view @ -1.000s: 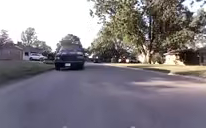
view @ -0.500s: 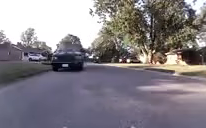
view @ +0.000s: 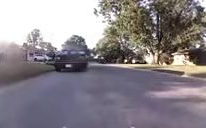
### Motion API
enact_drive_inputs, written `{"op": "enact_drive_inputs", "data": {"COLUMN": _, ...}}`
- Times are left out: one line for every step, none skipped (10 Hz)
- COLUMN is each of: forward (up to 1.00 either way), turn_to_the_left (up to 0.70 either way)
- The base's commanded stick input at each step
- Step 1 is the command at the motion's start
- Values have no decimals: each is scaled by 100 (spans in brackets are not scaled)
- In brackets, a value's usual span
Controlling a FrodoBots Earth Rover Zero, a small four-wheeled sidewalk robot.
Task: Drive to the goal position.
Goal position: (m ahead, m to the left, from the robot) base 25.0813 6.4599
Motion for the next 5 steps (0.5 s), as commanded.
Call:
{"op": "enact_drive_inputs", "data": {"forward": 100, "turn_to_the_left": 0}}
{"op": "enact_drive_inputs", "data": {"forward": 100, "turn_to_the_left": 0}}
{"op": "enact_drive_inputs", "data": {"forward": 100, "turn_to_the_left": 0}}
{"op": "enact_drive_inputs", "data": {"forward": 100, "turn_to_the_left": 0}}
{"op": "enact_drive_inputs", "data": {"forward": 100, "turn_to_the_left": 0}}
